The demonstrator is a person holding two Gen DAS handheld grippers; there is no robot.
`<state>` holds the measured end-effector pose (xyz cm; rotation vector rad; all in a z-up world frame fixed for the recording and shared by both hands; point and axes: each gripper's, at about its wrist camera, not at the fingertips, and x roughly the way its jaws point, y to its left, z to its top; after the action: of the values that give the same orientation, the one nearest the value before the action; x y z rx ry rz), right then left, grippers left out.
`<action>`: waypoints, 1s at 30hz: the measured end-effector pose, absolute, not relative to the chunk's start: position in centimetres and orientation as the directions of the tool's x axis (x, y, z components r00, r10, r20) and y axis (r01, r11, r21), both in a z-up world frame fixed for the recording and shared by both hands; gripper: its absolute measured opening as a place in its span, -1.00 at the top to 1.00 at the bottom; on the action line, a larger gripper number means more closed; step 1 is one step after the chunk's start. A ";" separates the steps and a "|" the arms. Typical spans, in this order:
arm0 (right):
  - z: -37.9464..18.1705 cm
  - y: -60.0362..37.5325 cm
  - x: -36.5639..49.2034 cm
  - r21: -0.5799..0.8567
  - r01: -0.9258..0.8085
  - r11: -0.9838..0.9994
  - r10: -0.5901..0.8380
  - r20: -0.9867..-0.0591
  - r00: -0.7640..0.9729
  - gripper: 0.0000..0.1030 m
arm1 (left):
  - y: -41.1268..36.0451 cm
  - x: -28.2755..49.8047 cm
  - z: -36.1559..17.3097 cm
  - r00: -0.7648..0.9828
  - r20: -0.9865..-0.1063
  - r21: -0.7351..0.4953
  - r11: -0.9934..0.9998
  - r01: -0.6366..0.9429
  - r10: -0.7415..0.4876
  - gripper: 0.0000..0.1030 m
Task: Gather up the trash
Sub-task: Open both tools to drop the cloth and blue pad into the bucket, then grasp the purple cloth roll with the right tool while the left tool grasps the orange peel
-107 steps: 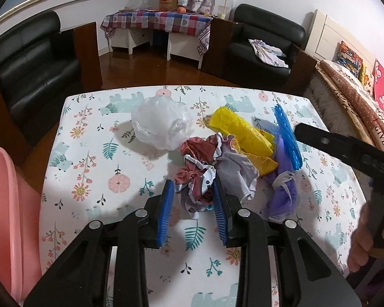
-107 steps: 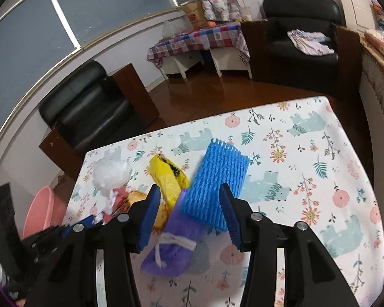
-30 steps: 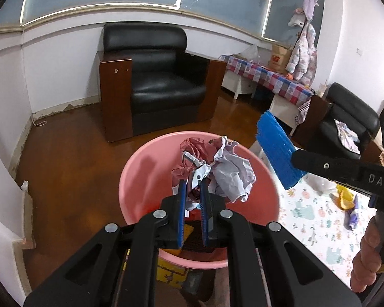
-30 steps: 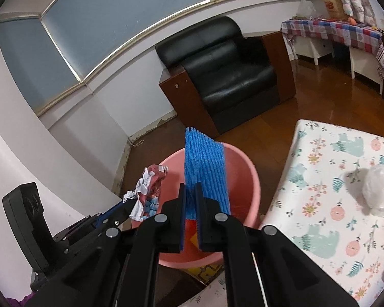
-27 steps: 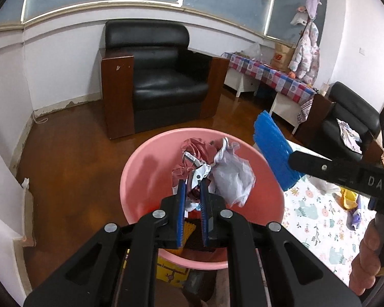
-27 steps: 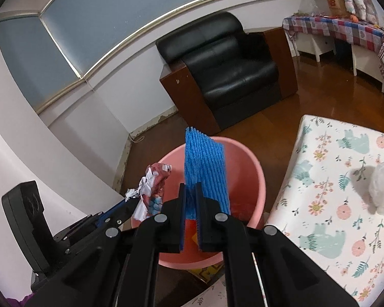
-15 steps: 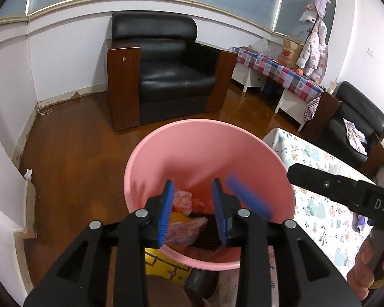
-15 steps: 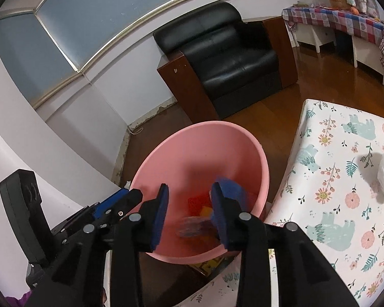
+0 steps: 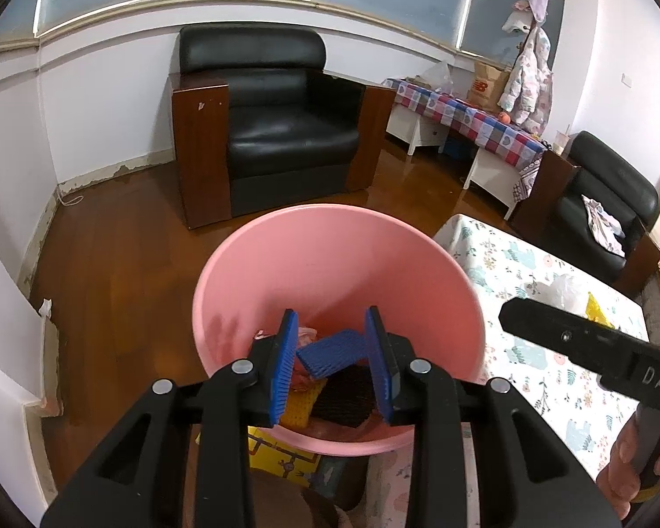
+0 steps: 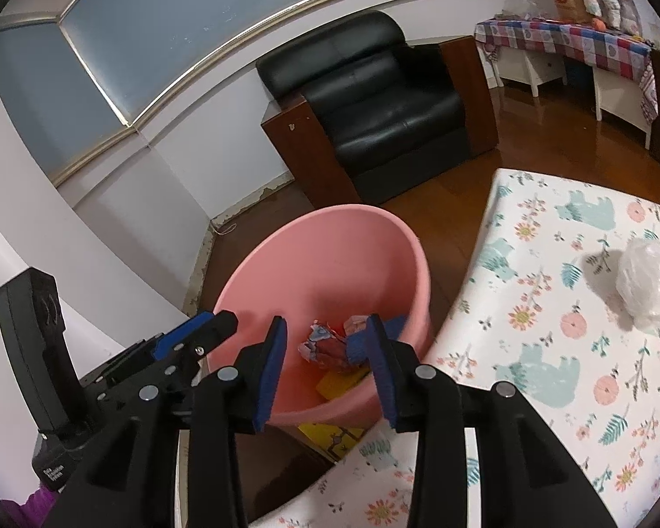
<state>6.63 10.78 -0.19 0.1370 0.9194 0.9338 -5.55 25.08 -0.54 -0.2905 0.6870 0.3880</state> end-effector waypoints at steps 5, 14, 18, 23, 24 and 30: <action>-0.5 8.7 5.8 0.456 -0.621 0.638 0.723 -0.633 0.278 0.24 | 23.7 -5.4 -0.1 0.720 -0.655 -0.131 0.905 -0.405 0.228 0.39; -0.9 2.6 4.9 0.403 -0.569 0.717 0.659 -0.658 0.365 0.24 | 19.8 -4.2 0.5 0.747 -0.651 -0.153 0.940 -0.306 0.137 0.39; -0.7 -1.2 5.1 0.366 -0.519 0.773 0.608 -0.663 0.438 0.24 | 17.6 -3.3 0.7 0.759 -0.643 -0.146 0.957 -0.251 0.101 0.39; -0.9 -6.8 5.6 0.312 -0.405 0.859 0.501 -0.671 0.546 0.24 | 15.4 -1.7 0.6 0.760 -0.648 -0.138 0.971 -0.194 0.059 0.39; -1.0 -7.8 5.8 0.307 -0.383 0.871 0.483 -0.673 0.560 0.24 | 15.0 -1.4 0.5 0.758 -0.650 -0.136 0.974 -0.183 0.052 0.39; -2.3 -12.9 7.0 0.303 -0.237 0.923 0.384 -0.695 0.608 0.16 | 13.3 0.1 -0.2 0.750 -0.661 -0.155 0.979 -0.136 -0.001 0.39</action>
<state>7.02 -12.90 -2.32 0.1882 0.8446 0.3613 0.15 13.31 -0.18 -0.1989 0.7197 0.0740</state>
